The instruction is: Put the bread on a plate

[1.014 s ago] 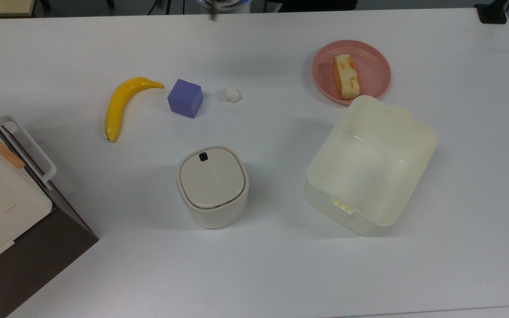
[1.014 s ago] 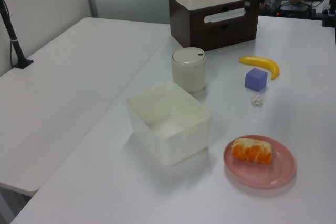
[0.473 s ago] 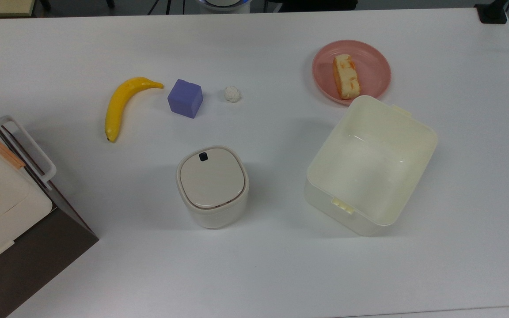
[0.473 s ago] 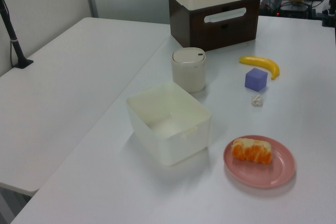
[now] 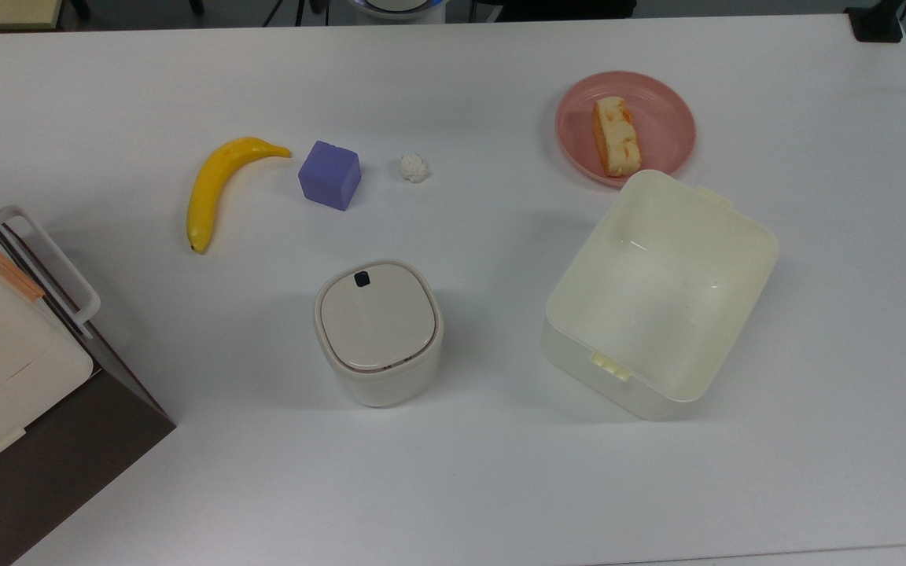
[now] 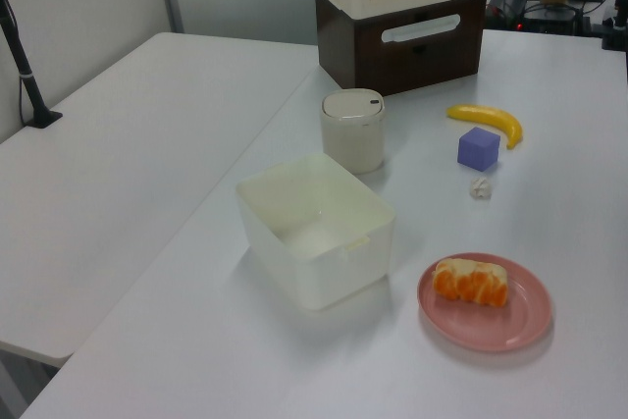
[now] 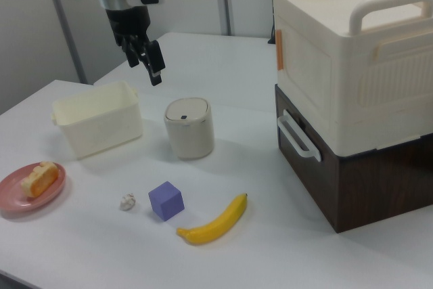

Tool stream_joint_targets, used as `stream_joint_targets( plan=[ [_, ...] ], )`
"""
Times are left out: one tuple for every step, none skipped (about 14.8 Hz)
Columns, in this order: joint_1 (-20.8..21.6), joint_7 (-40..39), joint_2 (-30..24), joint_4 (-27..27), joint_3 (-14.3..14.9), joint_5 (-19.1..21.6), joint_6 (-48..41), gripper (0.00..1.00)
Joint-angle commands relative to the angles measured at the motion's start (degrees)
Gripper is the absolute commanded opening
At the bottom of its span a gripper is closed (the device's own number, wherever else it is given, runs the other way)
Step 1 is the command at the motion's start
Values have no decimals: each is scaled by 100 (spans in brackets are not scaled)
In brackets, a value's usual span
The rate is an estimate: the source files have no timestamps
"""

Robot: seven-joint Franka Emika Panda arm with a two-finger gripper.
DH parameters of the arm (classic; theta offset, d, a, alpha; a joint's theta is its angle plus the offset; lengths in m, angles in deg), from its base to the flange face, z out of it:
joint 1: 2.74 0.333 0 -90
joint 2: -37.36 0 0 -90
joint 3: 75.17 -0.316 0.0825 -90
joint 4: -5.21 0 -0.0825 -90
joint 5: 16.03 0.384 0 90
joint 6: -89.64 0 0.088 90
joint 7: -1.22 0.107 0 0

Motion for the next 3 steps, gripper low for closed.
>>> stream_joint_targets(
  plan=[
    [103,217,-55,-118,46,-78,104,100],
    [103,217,-64,-136,54,-87,95,100],
    [111,217,-55,-136,54,-87,95,100]
  ],
)
